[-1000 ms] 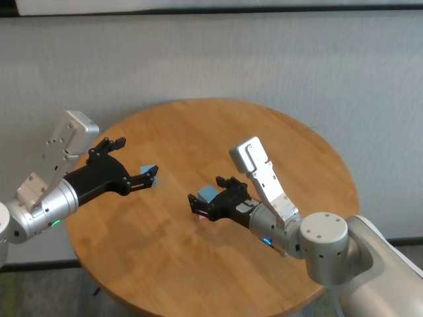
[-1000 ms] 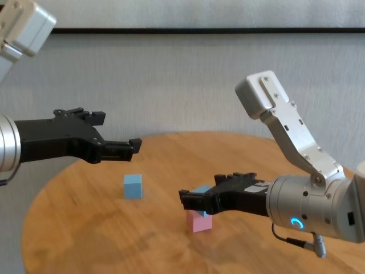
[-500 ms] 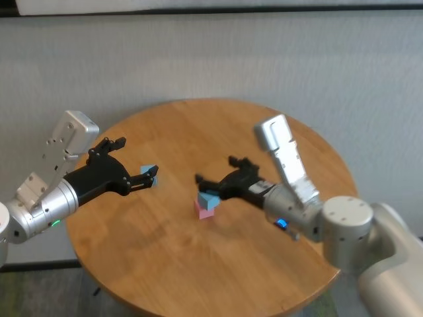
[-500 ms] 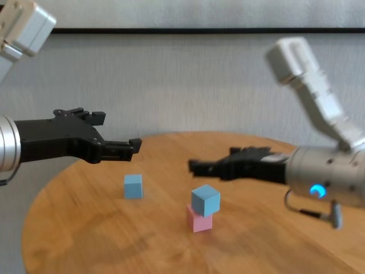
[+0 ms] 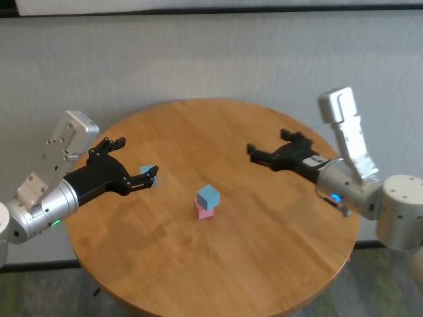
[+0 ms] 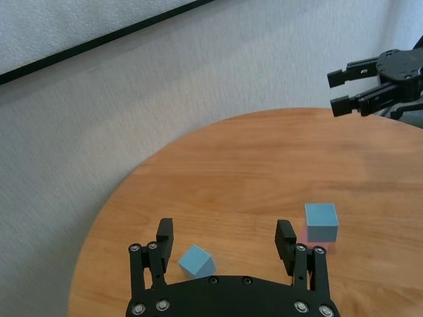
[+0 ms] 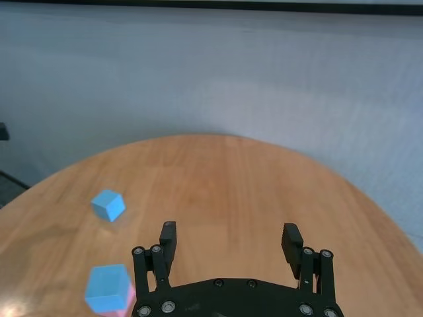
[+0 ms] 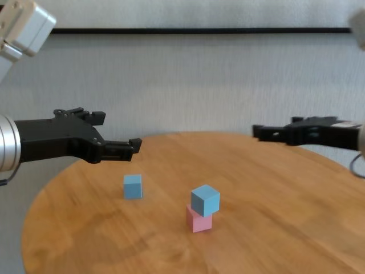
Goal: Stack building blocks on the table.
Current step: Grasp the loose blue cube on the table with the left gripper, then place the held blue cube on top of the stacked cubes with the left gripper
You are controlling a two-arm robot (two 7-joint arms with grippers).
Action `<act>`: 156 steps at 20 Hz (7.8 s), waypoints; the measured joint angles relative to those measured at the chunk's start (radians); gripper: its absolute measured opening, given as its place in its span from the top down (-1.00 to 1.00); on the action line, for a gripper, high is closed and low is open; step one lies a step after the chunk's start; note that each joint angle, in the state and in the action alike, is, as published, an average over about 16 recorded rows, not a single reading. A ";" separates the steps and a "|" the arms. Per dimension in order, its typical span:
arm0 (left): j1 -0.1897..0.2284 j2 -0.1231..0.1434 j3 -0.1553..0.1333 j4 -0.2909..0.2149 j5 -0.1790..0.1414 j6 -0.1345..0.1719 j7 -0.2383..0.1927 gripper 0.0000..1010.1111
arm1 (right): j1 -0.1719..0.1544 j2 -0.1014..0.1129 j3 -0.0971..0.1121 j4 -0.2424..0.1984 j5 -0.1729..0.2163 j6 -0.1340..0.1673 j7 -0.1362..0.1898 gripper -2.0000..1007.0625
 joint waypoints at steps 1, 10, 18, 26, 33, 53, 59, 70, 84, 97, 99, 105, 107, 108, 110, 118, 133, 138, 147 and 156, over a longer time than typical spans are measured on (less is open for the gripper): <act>0.000 0.000 0.000 0.000 0.000 0.000 0.000 -0.98 | 0.001 0.011 0.007 0.000 0.006 -0.003 0.004 -1.00; 0.000 -0.004 -0.001 0.015 -0.001 0.000 -0.006 -0.98 | 0.003 0.076 0.039 0.004 0.033 -0.025 0.031 -1.00; -0.028 -0.033 0.000 0.103 -0.009 -0.008 -0.022 -0.98 | 0.001 0.079 0.038 0.005 0.033 -0.027 0.032 -1.00; -0.095 -0.094 0.004 0.264 -0.025 -0.026 -0.036 -0.98 | 0.002 0.074 0.035 0.005 0.028 -0.025 0.028 -1.00; -0.166 -0.148 0.016 0.404 -0.027 -0.041 -0.044 -0.98 | 0.002 0.072 0.033 0.005 0.026 -0.024 0.027 -1.00; -0.261 -0.227 0.028 0.563 -0.007 -0.040 -0.051 -0.98 | 0.003 0.069 0.032 0.004 0.024 -0.023 0.025 -1.00; -0.266 -0.236 0.039 0.555 0.002 -0.011 -0.047 -0.98 | 0.003 0.069 0.032 0.004 0.023 -0.023 0.025 -1.00; -0.277 -0.251 0.044 0.576 0.016 0.005 -0.029 -0.98 | 0.003 0.069 0.032 0.004 0.023 -0.023 0.025 -1.00; -0.288 -0.269 0.034 0.622 0.038 0.009 -0.008 -0.98 | 0.003 0.069 0.032 0.004 0.023 -0.023 0.026 -1.00; -0.297 -0.279 0.027 0.660 0.056 0.010 -0.008 -0.98 | 0.003 0.069 0.032 0.004 0.023 -0.023 0.026 -1.00; -0.300 -0.281 0.026 0.669 0.058 0.007 -0.009 -0.98 | 0.003 0.069 0.032 0.004 0.023 -0.023 0.026 -1.00; -0.313 -0.290 0.023 0.702 0.064 -0.005 -0.014 -0.98 | 0.003 0.069 0.032 0.004 0.023 -0.023 0.026 -1.00; -0.318 -0.293 0.021 0.715 0.066 -0.010 -0.017 -0.98 | 0.003 0.069 0.032 0.004 0.023 -0.023 0.026 -1.00; -0.321 -0.295 0.021 0.722 0.067 -0.013 -0.018 -0.98 | 0.003 0.069 0.032 0.004 0.023 -0.023 0.026 -1.00; -0.328 -0.298 0.020 0.736 0.069 -0.018 -0.021 -0.98 | 0.003 0.069 0.032 0.004 0.023 -0.023 0.026 -1.00; -0.352 -0.313 0.014 0.789 0.075 -0.040 -0.029 -0.98 | 0.003 0.069 0.032 0.004 0.023 -0.023 0.026 -1.00; -0.376 -0.327 0.005 0.844 0.090 -0.068 -0.028 -0.94 | 0.003 0.069 0.031 0.004 0.023 -0.023 0.026 -1.00; -0.384 -0.330 0.007 0.858 0.101 -0.074 -0.027 -0.83 | 0.003 0.069 0.031 0.004 0.023 -0.023 0.026 -1.00; -0.388 -0.332 0.007 0.867 0.118 -0.080 -0.025 -0.40 | 0.003 0.069 0.032 0.004 0.023 -0.023 0.026 -1.00; -0.380 -0.331 -0.002 0.856 0.124 -0.079 -0.020 -0.11 | 0.003 0.069 0.032 0.004 0.023 -0.023 0.026 -1.00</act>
